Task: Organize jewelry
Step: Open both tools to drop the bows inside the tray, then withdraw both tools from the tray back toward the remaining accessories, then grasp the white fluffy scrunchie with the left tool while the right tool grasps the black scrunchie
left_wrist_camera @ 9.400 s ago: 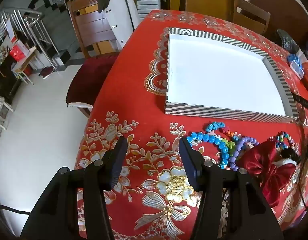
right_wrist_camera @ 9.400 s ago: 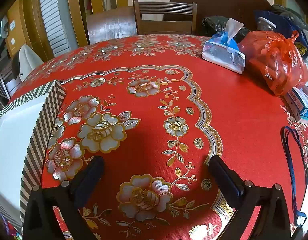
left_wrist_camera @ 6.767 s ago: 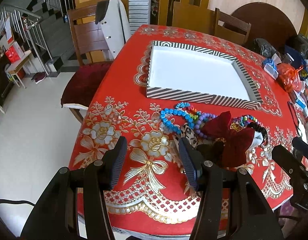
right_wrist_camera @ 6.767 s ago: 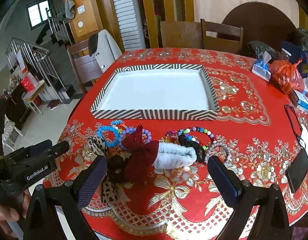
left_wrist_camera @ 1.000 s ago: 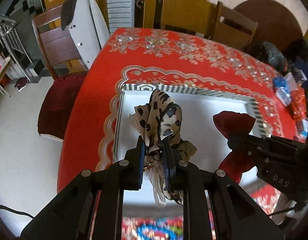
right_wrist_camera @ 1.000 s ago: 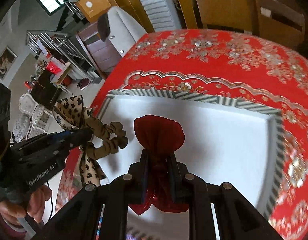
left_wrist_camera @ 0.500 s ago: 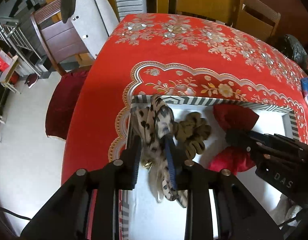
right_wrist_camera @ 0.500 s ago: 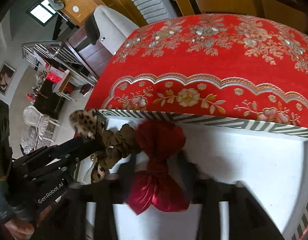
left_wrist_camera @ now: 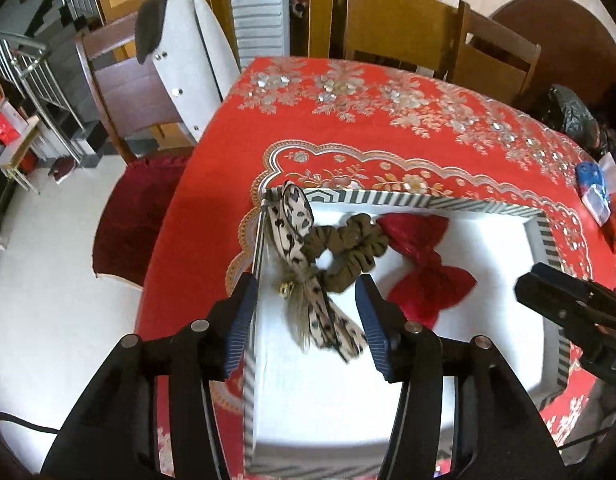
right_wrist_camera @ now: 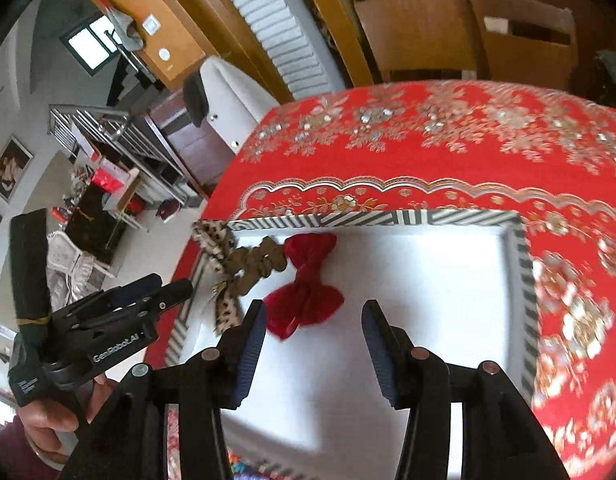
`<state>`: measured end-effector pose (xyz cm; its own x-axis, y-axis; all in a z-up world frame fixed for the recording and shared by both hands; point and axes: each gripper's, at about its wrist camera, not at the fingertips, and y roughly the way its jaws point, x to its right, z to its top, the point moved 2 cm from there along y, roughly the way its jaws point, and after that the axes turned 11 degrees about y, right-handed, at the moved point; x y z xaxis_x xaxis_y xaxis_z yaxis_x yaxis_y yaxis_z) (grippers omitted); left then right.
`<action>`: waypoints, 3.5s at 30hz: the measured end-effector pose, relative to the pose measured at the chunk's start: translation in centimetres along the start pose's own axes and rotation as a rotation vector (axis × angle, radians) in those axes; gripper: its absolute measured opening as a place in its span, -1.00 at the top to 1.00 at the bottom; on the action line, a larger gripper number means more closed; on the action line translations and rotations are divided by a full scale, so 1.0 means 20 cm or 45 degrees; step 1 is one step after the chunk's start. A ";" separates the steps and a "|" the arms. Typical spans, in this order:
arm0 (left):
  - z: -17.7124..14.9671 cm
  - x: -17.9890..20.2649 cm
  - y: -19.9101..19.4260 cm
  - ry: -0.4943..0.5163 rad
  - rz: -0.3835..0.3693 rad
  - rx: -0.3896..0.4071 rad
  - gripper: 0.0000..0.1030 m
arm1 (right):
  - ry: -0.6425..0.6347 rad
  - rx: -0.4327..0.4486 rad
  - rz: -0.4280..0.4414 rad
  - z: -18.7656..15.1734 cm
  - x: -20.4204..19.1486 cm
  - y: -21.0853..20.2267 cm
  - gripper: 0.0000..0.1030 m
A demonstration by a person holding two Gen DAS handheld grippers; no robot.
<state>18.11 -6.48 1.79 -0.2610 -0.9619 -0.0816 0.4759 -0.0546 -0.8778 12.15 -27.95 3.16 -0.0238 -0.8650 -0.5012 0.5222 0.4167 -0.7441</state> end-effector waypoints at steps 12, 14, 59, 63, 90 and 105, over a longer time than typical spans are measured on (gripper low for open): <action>-0.28 0.08 -0.29 0.015 -0.046 0.047 0.02 | -0.032 0.079 -0.112 -0.34 -0.01 -0.29 0.05; -0.32 0.09 -0.32 0.018 -0.051 0.049 0.02 | -0.007 0.071 -0.142 -0.37 0.04 -0.28 0.05; -0.62 0.15 -0.57 0.015 -0.065 0.128 0.01 | 0.067 0.251 -0.108 -0.80 0.08 -0.73 -0.52; -0.69 0.19 -0.63 0.057 -0.091 0.146 0.01 | 0.078 0.264 -0.130 -0.96 0.12 -0.80 -0.52; -0.98 0.53 -0.61 0.308 -0.424 0.025 -0.18 | 0.243 0.154 -0.306 -1.27 0.29 -0.70 -0.36; -1.01 0.49 -0.58 0.280 -0.445 -0.014 -0.18 | 0.239 0.097 -0.328 -1.21 0.24 -0.56 -0.36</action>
<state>-6.97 -9.82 1.62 -0.5793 -0.8055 0.1244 0.3178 -0.3638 -0.8756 -14.50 -29.99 -1.60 -0.3167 -0.8697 -0.3785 0.5404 0.1625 -0.8256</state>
